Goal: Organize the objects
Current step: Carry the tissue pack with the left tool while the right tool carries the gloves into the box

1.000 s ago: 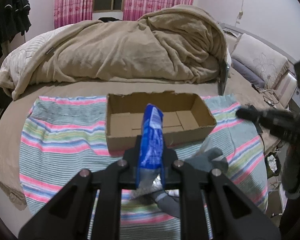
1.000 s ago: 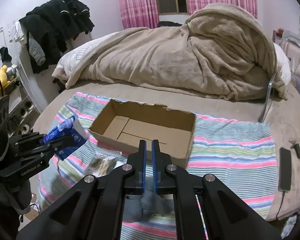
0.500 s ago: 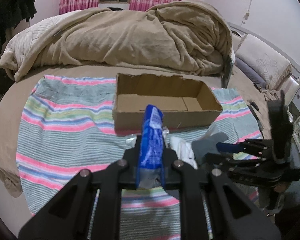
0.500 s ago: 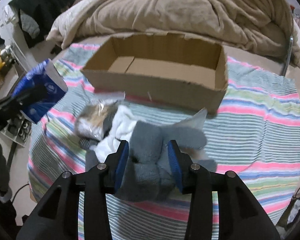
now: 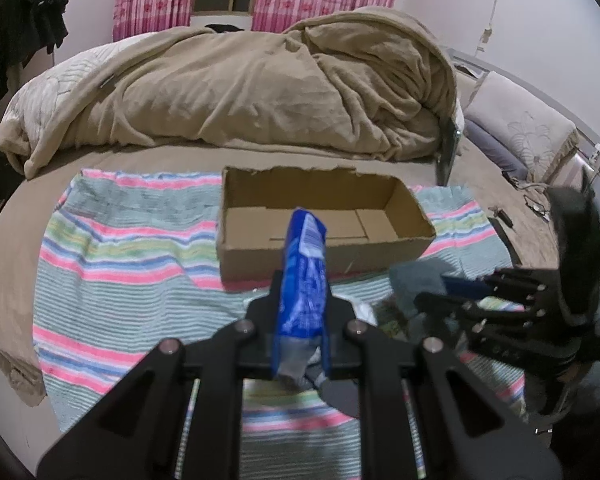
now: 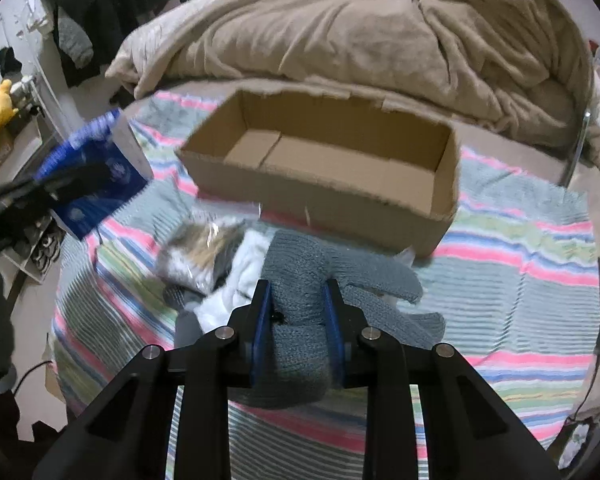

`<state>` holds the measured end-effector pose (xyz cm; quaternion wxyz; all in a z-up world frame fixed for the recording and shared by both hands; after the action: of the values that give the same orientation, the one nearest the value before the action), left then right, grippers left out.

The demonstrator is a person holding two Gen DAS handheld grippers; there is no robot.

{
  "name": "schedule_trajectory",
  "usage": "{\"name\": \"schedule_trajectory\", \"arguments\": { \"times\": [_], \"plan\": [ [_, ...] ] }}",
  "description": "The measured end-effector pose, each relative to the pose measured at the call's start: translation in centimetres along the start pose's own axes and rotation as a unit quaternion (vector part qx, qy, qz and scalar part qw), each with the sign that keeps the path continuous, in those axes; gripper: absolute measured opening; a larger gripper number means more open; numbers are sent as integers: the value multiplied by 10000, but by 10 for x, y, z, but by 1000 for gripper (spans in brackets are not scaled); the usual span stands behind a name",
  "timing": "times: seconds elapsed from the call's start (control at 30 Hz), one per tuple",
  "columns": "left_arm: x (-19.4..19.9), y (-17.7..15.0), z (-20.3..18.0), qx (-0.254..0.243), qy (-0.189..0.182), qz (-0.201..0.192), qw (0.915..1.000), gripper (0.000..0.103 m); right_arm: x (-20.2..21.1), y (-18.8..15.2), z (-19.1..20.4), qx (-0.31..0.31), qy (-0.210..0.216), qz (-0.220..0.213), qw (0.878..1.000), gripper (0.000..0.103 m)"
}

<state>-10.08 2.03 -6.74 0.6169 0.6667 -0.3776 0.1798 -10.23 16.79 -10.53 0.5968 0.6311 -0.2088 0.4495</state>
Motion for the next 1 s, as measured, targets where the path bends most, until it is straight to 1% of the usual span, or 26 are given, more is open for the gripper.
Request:
{"name": "schedule_trajectory", "arguments": {
  "times": [0.17,0.4,0.67,0.8,1.0],
  "plan": [
    [-6,13,-10,-105,-29,-41,9999,14,22,31,-10,3,-1,-364,9993,27],
    [-21,41,-28,-252,-145,-170,9994,14,31,72,-33,-24,-97,-694,9975,27],
    [-39,82,-36,-470,-93,-359,9982,14,17,104,-50,-43,-50,-828,9965,27],
    [-59,93,-35,-427,-124,-288,9986,14,7,115,-57,-90,-7,-853,9963,27],
    [-95,94,-35,-358,-162,-56,9992,14,-17,123,-67,-151,25,-757,9970,28]
  ]
}}
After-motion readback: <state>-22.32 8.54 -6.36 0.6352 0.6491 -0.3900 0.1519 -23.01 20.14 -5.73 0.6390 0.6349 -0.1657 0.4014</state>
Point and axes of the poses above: each gripper's, at about its wrist camera, not at the fingertips, and x roughly against the way its jaws point, z to its left, y to its top, the point moved 8 cm from there along -x, roughly the way its jaws point, and after that the axes turned 2 degrees about z, right-handed, at the moved point
